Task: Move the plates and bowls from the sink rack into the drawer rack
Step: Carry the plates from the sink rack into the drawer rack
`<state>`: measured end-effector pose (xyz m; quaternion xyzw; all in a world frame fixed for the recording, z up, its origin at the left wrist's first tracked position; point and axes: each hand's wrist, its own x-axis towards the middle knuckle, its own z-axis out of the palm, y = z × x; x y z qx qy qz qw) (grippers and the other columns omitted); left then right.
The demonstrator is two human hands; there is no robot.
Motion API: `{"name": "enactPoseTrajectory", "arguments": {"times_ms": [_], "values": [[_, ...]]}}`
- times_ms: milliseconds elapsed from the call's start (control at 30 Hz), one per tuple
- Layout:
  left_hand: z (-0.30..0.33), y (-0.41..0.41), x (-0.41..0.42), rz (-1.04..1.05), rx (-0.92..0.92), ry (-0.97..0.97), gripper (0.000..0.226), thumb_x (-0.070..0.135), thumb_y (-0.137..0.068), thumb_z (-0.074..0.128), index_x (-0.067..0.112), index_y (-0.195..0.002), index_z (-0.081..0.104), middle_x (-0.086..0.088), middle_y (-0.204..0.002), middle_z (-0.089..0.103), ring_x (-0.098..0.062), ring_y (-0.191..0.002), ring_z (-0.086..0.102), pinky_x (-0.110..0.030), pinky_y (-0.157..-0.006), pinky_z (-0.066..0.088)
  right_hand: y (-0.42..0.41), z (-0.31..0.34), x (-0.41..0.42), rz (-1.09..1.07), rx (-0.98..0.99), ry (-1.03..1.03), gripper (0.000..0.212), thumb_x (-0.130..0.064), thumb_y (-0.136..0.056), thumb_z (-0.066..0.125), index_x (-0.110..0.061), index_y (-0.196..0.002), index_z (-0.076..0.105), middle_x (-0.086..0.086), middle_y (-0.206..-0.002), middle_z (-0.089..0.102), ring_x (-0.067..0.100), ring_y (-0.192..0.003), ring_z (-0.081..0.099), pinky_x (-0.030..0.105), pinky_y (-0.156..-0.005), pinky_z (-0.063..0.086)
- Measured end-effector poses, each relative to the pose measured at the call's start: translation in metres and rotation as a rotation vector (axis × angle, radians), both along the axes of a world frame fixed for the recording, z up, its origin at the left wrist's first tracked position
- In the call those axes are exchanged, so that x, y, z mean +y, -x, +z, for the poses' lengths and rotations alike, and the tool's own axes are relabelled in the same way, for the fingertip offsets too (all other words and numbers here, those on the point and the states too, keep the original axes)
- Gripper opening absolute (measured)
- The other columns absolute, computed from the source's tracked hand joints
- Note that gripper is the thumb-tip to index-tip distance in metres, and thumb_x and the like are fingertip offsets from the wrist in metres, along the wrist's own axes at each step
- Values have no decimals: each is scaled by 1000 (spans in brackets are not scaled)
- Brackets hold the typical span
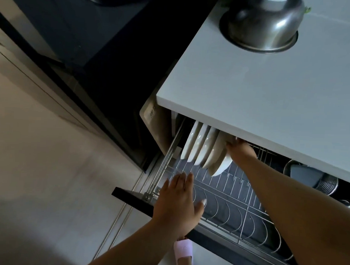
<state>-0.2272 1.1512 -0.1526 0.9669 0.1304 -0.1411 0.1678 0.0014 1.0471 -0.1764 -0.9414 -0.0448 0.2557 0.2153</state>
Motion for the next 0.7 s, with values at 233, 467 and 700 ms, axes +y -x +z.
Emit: {"name": "enactPoseTrajectory", "arguments": {"times_ms": [233,467,700], "values": [[3,0,1,11,8,21,84,65,-87,21,18,-153,0,-6,-159,19,-22,-146,18,-37,-117,7,-7,-17,12,39,35,58,46,-38,-100,37,-5,-128,52,20,-124,58,34,-110,56,33,-83,42],[2,-1,0,25,18,33,81,61,-93,35,19,-153,0,-5,-159,19,-22,-146,18,-37,-119,8,-13,-17,14,-4,71,0,43,-35,-99,40,-14,-136,47,20,-134,51,35,-118,51,32,-90,39],[4,0,-2,26,-29,28,80,59,-93,38,17,-153,6,-4,-155,28,-20,-141,27,-32,-115,21,6,-8,-3,75,50,21,52,-32,-100,41,-13,-147,29,22,-134,50,32,-98,59,34,-72,48]]}}
